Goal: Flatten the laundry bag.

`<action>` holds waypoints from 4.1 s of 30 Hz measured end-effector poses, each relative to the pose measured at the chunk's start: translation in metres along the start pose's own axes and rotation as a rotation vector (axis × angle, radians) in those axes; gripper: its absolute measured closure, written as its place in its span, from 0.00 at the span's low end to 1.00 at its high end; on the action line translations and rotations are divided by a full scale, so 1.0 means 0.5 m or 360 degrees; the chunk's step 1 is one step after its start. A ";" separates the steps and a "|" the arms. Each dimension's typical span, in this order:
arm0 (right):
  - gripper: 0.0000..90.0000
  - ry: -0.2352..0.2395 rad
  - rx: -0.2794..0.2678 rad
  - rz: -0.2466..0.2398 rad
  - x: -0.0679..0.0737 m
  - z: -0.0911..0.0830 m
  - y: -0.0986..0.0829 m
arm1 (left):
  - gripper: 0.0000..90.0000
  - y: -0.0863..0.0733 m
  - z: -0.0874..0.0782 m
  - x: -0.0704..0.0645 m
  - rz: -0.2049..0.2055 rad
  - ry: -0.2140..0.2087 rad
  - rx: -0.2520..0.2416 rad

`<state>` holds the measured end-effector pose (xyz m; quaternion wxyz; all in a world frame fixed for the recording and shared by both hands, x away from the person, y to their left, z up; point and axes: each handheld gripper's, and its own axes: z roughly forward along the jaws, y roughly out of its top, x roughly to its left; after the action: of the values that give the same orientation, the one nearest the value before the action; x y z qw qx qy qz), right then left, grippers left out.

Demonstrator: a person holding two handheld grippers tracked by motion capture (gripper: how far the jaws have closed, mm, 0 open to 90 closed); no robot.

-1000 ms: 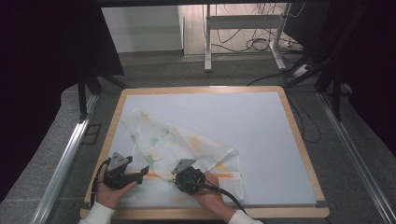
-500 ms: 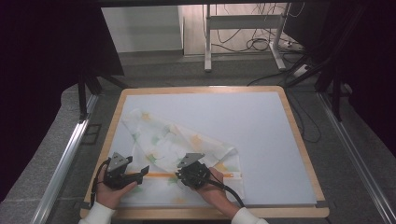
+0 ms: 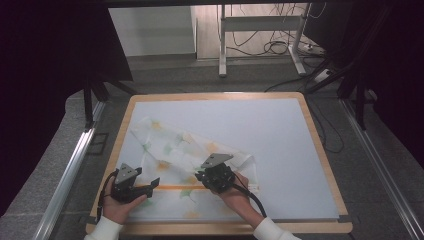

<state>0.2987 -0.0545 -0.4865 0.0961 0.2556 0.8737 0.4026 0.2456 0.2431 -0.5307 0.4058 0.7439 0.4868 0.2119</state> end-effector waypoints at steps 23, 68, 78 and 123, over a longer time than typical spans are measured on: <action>0.95 -0.0056 -0.0163 0.0129 -0.079 -0.060 0.010 | 0.23 0.000 0.001 -0.001 0.0015 0.0003 0.0011; 0.95 -0.0237 -0.0242 0.0370 -0.249 -0.086 -0.010 | 0.24 -0.001 0.006 -0.003 0.0042 0.0007 0.0041; 0.95 -0.0235 -0.0240 0.0409 -0.269 -0.071 0.009 | 0.24 -0.001 0.007 -0.003 0.0043 0.0006 0.0048; 0.95 -0.0550 -0.0110 0.0771 -0.472 0.022 0.056 | 0.24 0.000 0.011 0.001 0.0048 -0.0013 0.0057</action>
<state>0.5138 -0.1555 -0.4818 0.1532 0.5178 0.7439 0.3938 0.2495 0.2413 -0.5339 0.3910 0.7592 0.4776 0.2063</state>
